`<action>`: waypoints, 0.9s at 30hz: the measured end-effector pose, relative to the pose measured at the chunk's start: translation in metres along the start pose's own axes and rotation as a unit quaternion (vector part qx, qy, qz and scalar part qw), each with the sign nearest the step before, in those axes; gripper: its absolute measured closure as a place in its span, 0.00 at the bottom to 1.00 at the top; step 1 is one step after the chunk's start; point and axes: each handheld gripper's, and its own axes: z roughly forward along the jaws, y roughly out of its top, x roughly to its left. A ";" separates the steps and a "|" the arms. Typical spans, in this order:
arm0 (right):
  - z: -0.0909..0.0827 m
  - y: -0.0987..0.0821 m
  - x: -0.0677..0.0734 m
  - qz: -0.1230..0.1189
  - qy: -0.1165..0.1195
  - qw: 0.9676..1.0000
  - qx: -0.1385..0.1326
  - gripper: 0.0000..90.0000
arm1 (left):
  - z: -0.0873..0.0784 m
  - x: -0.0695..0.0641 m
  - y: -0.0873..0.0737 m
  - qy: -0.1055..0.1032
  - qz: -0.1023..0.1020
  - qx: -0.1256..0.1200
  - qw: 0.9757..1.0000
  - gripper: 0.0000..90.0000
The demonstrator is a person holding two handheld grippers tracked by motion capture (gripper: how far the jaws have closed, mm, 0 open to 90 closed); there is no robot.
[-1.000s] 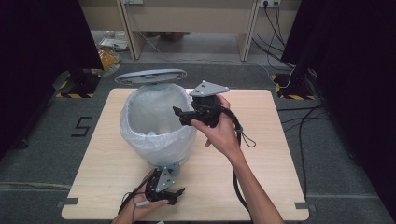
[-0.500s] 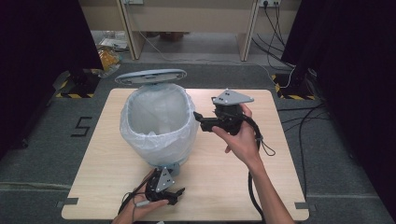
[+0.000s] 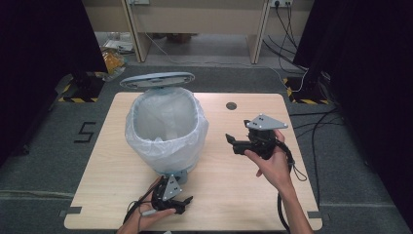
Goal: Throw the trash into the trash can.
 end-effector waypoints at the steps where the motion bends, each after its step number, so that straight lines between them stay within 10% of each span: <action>1: 0.000 0.000 0.000 0.000 0.000 1.000 0.000 0.25 | 0.000 0.000 0.000 0.000 0.000 0.000 1.000 0.21; 27: 0.006 -0.105 0.005 0.047 0.007 0.999 0.026 0.23 | 0.000 0.000 0.000 -0.001 0.000 0.002 1.000 0.21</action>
